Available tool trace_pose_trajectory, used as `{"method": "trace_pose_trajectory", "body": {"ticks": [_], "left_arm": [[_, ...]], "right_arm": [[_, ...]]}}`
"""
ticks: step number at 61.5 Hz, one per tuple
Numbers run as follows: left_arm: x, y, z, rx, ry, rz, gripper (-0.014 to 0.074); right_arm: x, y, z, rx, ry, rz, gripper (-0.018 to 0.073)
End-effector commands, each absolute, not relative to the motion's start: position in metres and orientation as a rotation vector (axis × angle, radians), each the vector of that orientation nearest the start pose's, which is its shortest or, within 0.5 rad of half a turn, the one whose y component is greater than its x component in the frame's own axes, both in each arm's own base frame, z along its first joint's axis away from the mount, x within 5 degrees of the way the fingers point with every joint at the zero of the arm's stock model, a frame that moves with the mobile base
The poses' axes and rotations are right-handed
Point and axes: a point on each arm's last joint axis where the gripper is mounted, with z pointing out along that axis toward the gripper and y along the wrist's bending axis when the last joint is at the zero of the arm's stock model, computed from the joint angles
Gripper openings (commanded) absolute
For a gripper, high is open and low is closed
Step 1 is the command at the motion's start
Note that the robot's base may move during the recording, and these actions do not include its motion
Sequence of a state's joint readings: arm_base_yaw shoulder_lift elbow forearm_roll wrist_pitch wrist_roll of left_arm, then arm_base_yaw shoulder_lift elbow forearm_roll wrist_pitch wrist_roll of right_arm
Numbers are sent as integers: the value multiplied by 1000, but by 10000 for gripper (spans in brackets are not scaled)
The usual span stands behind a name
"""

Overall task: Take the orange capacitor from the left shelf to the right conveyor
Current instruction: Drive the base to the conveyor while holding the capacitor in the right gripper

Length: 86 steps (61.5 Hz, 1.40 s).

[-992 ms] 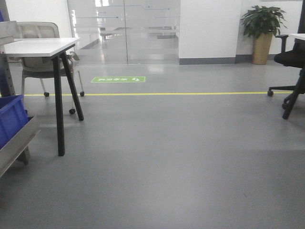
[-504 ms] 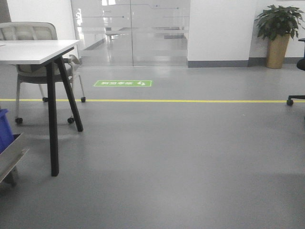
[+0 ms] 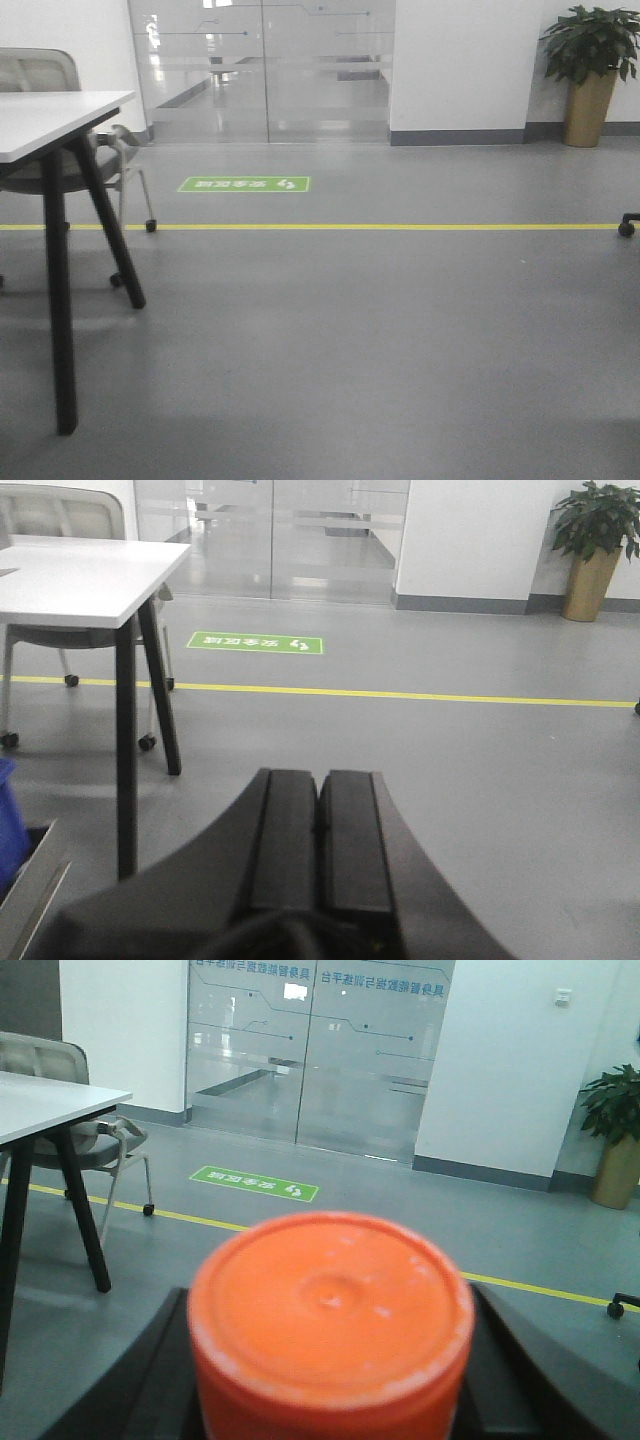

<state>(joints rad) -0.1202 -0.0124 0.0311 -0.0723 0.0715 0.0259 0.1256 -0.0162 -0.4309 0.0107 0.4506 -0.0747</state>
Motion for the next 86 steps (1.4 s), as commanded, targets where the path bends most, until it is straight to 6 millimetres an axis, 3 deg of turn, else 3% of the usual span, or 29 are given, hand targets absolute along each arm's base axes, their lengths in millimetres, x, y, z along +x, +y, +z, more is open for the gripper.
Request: {"method": "trace_pose_trajectory", "body": {"ticks": [1,86], "left_arm": [[55,-7,207,52,1469,-138,-127],[55,-7,207,53,1469,-139,-127]], "right_arm": [[9,1,327,-137,1376,37,150],[9,1,327,-137,1376,37,150]]}}
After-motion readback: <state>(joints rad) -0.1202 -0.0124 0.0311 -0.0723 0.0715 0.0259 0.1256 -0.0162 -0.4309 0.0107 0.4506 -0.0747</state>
